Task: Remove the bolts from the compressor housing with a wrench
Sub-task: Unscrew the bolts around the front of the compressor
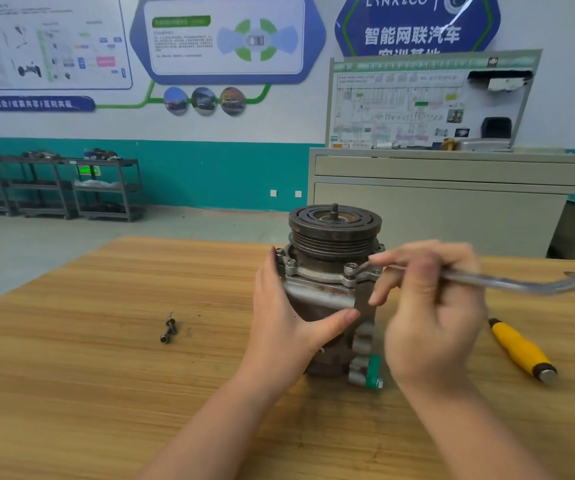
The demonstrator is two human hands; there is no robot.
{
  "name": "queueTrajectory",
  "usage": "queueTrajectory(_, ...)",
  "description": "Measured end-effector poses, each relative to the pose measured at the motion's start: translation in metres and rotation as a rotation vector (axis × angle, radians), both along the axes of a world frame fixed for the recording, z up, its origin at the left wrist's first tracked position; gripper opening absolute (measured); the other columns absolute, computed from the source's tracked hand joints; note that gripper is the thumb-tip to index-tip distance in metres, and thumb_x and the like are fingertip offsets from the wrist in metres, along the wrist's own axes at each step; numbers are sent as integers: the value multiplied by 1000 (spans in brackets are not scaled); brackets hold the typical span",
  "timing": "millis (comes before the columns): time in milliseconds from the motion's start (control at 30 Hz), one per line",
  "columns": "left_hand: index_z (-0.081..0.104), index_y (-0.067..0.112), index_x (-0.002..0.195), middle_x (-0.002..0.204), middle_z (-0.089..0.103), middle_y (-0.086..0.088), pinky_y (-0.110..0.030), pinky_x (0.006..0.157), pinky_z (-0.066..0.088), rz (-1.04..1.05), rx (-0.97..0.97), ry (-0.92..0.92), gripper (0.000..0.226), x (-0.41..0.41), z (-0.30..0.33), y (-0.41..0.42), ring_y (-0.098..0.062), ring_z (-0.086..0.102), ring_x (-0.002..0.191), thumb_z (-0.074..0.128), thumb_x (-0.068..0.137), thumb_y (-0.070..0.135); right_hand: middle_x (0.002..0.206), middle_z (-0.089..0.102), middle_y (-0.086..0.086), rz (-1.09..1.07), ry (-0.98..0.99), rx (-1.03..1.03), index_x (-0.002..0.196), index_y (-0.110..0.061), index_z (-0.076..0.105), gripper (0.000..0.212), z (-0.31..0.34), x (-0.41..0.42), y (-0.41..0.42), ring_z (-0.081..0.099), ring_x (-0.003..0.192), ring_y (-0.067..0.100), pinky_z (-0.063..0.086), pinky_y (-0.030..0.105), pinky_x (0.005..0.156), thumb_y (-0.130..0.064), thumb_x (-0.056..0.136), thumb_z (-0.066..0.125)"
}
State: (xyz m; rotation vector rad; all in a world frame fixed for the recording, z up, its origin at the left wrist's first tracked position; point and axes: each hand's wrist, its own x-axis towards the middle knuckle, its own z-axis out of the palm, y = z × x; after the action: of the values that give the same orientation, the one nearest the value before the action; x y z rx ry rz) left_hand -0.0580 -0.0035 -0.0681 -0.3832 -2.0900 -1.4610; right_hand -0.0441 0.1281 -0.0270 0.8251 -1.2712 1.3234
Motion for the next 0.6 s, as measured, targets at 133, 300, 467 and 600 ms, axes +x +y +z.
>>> queueTrajectory(133,1,35,150,139,19,26,-18,110,18,-18,-13,-12,129,0,-1,0,9,17,133,76,50,67,66,65,4,389,-434,-405,81,-23,51,28,9,-11,16,52,44,19,43,22,47,-27,103,33)
queueTrajectory(300,3,45,141,129,20,41,-13,106,19,-28,-12,-14,118,0,-1,-2,18,21,126,75,50,67,68,68,7,908,-726,-625,79,-13,53,31,25,-27,41,63,56,14,52,21,53,-24,102,35)
queueTrajectory(467,2,48,139,127,18,45,-2,97,17,-30,2,-12,118,0,0,-1,28,17,122,73,47,72,68,69,6,637,-569,-547,83,-14,49,26,24,-21,40,62,52,14,52,23,52,-24,103,36)
queueTrajectory(600,0,45,143,126,17,44,-1,95,17,-17,-8,-12,124,-1,-1,-1,29,17,118,71,46,73,71,69,6,373,-427,-357,81,-29,56,23,20,-9,27,60,47,17,50,25,51,-28,100,42)
